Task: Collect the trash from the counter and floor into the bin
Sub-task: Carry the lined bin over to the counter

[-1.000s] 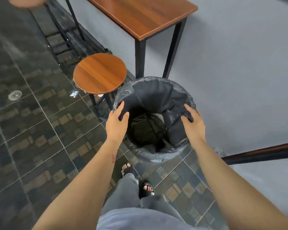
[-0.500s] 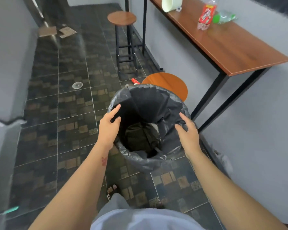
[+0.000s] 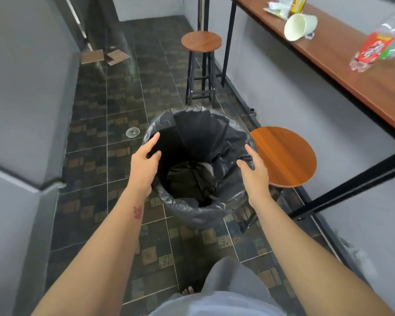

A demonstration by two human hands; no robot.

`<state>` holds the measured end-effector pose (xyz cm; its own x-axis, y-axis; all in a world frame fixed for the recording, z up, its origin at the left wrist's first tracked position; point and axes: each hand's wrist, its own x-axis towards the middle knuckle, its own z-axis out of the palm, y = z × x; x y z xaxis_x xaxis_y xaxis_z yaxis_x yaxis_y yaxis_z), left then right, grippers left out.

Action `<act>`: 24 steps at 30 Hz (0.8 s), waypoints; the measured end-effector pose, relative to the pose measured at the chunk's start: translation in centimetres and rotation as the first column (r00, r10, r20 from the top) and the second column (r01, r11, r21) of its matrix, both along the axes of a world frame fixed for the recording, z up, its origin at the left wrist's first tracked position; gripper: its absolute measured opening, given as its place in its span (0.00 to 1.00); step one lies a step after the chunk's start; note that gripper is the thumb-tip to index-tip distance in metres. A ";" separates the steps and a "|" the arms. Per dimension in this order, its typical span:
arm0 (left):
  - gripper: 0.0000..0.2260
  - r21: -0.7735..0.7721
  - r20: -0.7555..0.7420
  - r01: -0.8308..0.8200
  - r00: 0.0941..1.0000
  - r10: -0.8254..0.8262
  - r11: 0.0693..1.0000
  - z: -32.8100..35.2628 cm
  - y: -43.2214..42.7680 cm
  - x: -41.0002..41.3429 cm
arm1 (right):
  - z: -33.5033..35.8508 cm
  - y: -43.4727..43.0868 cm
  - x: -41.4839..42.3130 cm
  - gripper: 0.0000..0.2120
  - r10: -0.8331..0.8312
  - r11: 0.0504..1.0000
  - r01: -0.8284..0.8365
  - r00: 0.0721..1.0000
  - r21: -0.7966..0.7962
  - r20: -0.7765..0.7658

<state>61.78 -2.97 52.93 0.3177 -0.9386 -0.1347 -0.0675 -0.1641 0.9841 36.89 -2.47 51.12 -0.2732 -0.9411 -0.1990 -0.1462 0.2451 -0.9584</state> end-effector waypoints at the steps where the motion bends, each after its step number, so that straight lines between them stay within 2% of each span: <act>1: 0.23 -0.004 -0.003 -0.001 1.000 0.001 1.000 0.2 -1.3 0.3 | 0.3 -1.4 0.3 0.22 -0.009 1.000 0.009 1.000 -0.003 0.006; 14: 0.24 -0.019 -0.008 0.133 0.991 -0.133 0.991 1.1 -25.5 -0.5 | 1.1 -22.5 -0.1 0.22 -0.218 0.974 0.222 0.973 -0.040 0.080; 18: 0.24 -0.027 -0.005 0.207 0.978 -0.207 0.978 1.5 -32.0 -2.3 | 2.0 -27.2 -1.4 0.21 -0.289 0.957 0.291 0.956 -0.020 0.047; 24: 0.25 0.045 -0.040 0.350 0.936 -0.349 0.936 0.9 -39.5 -5.4 | 2.3 -30.7 -2.9 0.21 -0.455 0.891 0.455 0.890 0.018 0.020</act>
